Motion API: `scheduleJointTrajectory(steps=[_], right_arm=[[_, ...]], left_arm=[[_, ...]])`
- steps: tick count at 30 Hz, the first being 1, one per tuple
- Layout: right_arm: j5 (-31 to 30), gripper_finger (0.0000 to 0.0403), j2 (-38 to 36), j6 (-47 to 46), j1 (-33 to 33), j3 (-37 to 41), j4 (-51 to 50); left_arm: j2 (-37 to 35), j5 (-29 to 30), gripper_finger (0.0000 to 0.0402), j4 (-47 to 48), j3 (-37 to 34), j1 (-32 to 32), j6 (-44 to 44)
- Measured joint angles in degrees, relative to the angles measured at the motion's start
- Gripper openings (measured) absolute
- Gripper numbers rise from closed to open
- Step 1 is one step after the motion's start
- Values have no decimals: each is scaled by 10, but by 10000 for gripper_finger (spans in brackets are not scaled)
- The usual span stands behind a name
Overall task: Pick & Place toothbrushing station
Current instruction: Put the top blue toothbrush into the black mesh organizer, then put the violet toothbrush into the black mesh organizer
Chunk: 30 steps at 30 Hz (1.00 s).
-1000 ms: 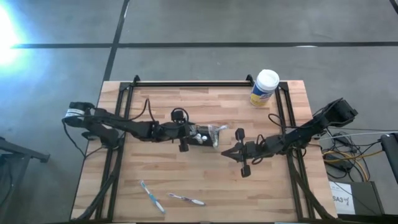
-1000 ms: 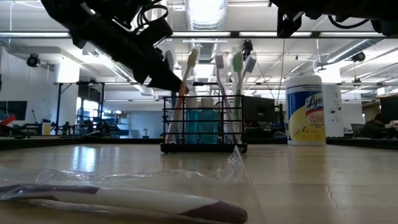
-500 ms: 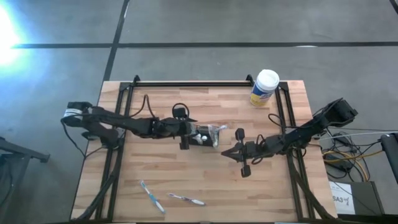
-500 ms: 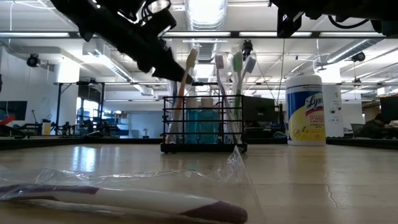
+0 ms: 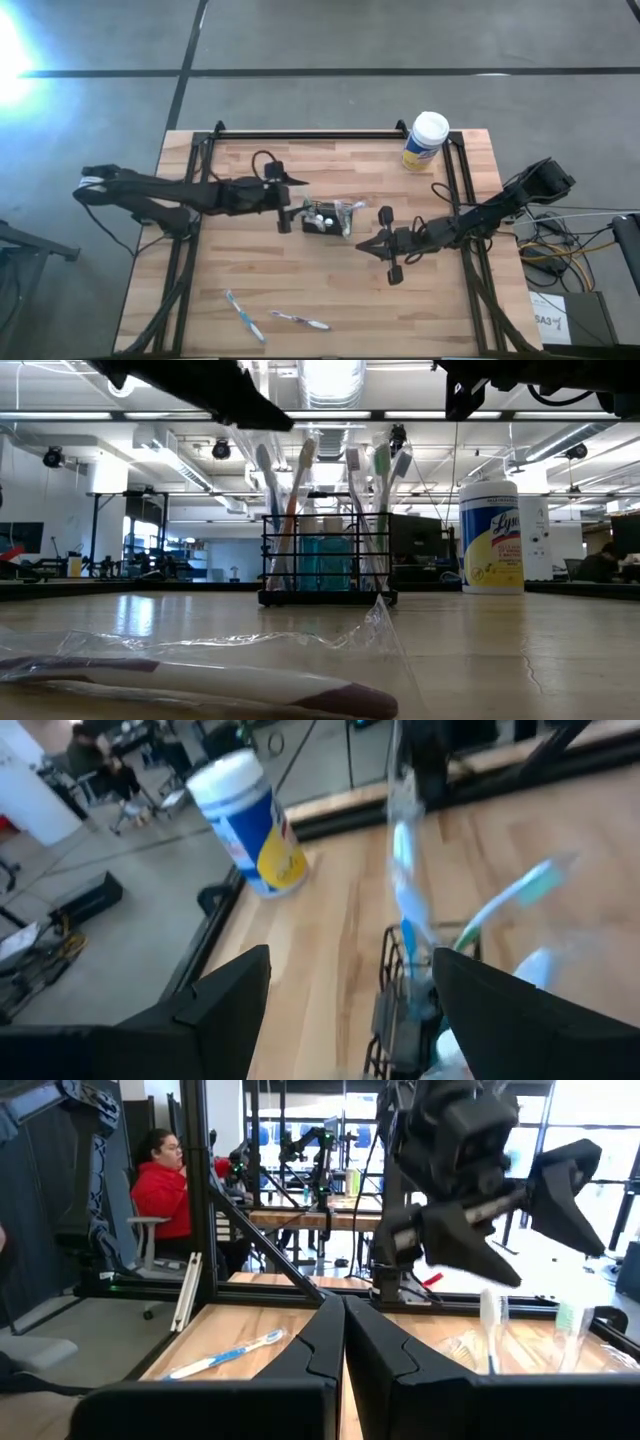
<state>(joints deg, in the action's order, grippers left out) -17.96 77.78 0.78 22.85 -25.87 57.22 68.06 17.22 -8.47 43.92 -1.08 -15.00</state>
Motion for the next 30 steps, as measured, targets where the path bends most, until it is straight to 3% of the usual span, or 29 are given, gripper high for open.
scheduleJointTrajectory(steps=[7,15,20,27,30], right_arm=[[0,8,0,3,0,0,-1],[-1,8,0,10,-4,0,-10],[-1,8,-43,2,-44,0,-67],[14,8,-179,-23,-111,0,-253],[18,8,-233,-20,-117,3,-290]], left_arm=[[-97,-43,285,38,0,0,-19],[-239,-108,271,181,0,0,-30],[-317,-110,198,236,-4,0,-30],[-414,-112,20,243,-51,0,-19],[-455,-112,12,244,-78,0,-18]])
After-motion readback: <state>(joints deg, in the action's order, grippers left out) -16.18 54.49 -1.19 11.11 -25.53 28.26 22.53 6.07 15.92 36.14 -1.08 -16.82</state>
